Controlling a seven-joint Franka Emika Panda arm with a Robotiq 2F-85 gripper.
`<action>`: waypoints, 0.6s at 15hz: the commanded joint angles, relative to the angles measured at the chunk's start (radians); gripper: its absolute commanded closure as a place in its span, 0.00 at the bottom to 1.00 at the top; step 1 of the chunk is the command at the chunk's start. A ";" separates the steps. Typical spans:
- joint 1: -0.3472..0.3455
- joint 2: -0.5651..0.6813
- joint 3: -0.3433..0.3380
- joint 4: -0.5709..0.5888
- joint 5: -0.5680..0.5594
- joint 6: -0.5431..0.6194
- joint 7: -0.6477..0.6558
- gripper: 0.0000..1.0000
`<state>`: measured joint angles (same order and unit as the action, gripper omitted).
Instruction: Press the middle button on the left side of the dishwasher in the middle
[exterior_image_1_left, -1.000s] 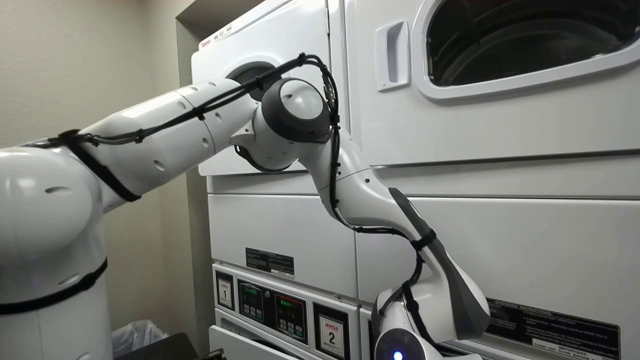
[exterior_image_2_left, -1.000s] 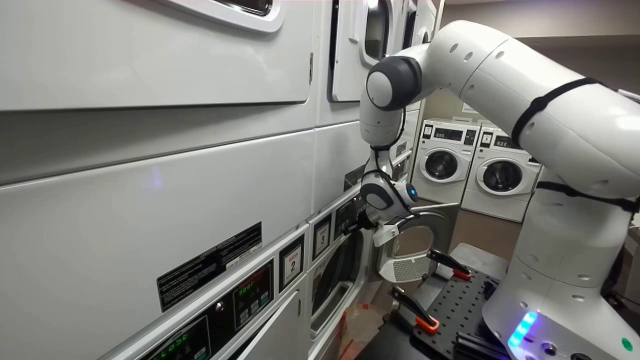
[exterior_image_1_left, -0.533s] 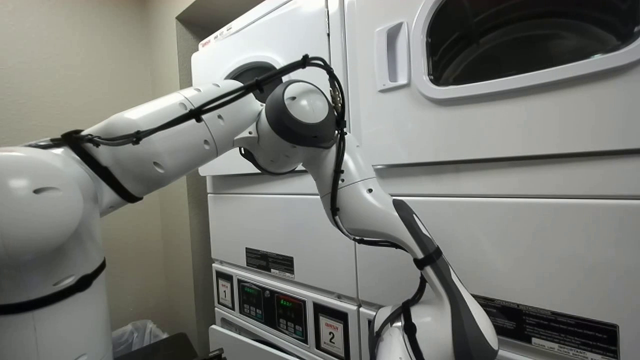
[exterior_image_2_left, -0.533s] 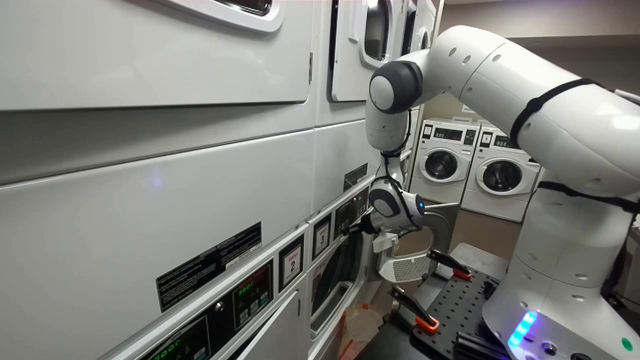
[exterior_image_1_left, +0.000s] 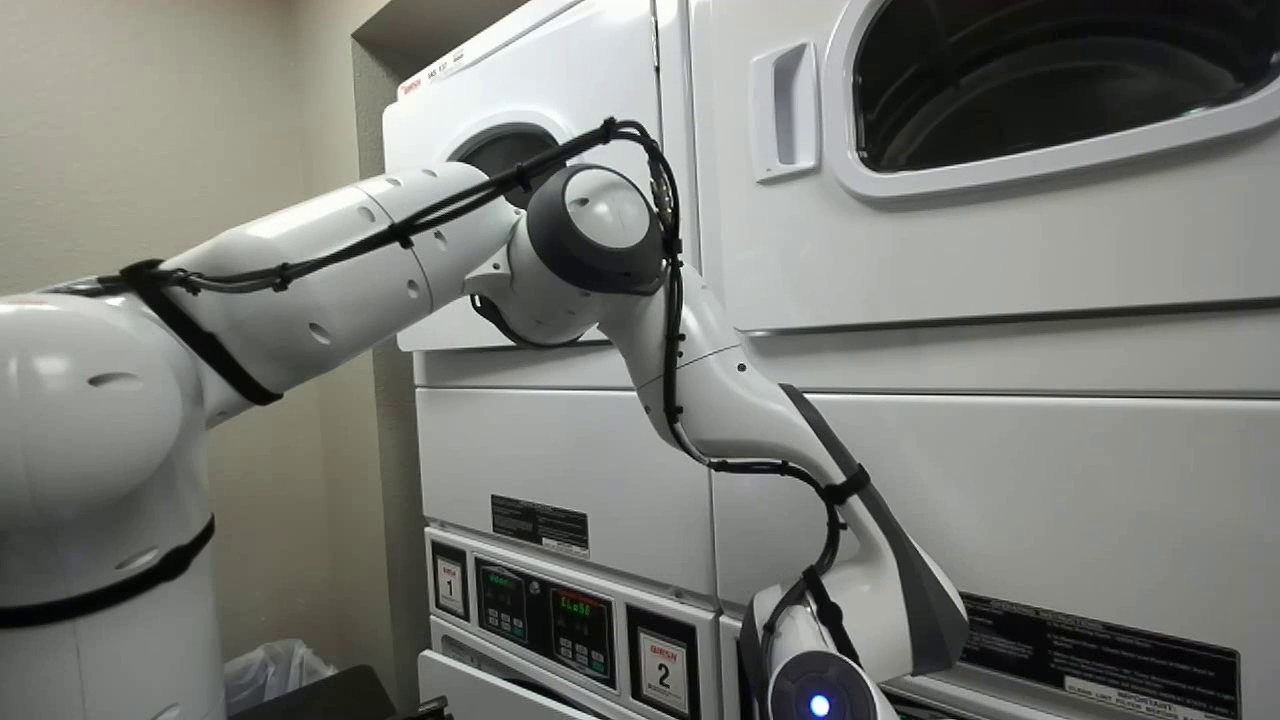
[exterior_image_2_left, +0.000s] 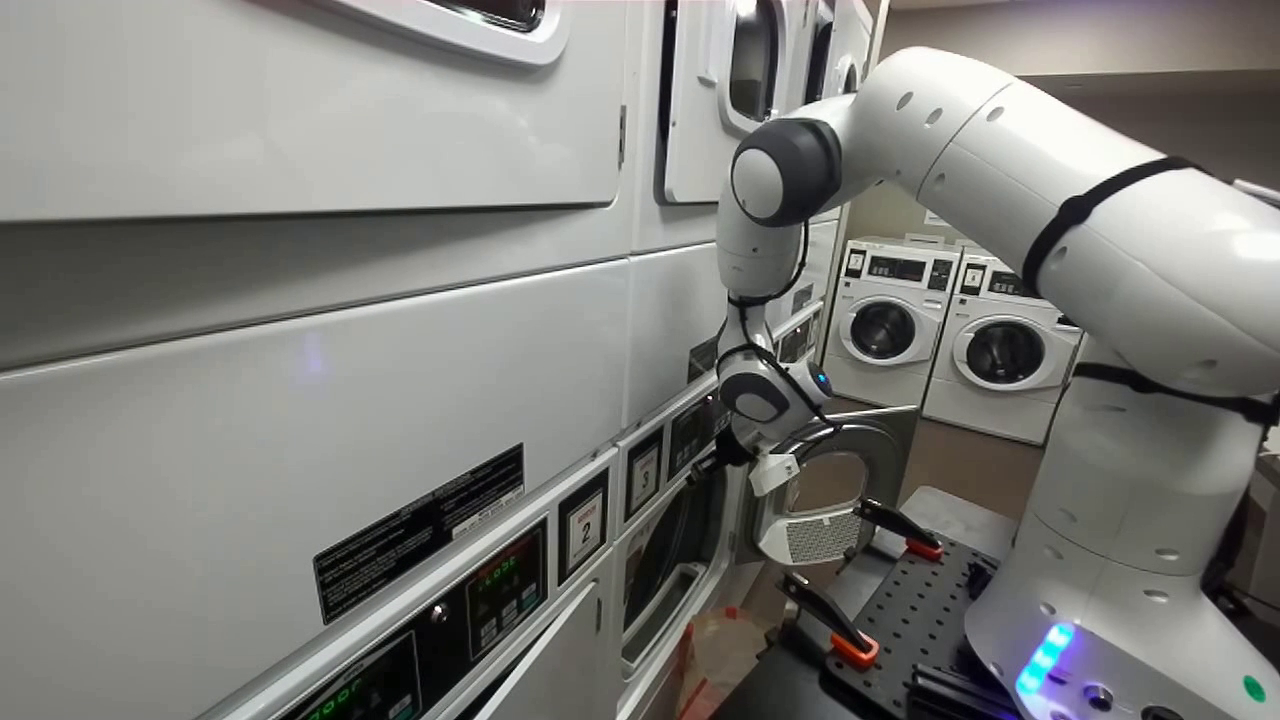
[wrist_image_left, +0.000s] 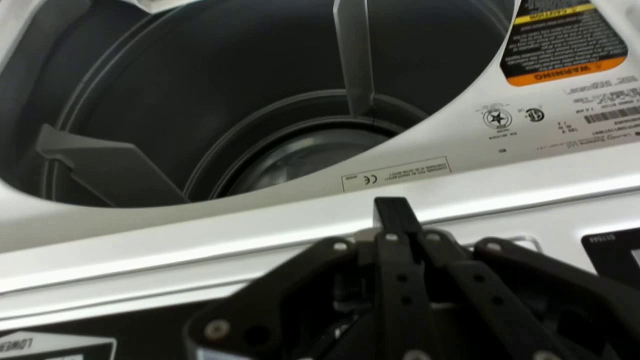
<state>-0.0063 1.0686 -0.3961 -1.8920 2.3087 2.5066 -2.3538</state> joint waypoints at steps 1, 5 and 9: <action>0.019 -0.033 0.005 -0.012 -0.190 0.115 0.136 1.00; 0.021 -0.038 0.007 -0.015 -0.298 0.162 0.192 1.00; 0.021 -0.046 -0.012 0.000 -0.097 0.077 0.046 1.00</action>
<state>0.0181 1.0617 -0.4008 -1.8837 2.0778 2.6299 -2.2023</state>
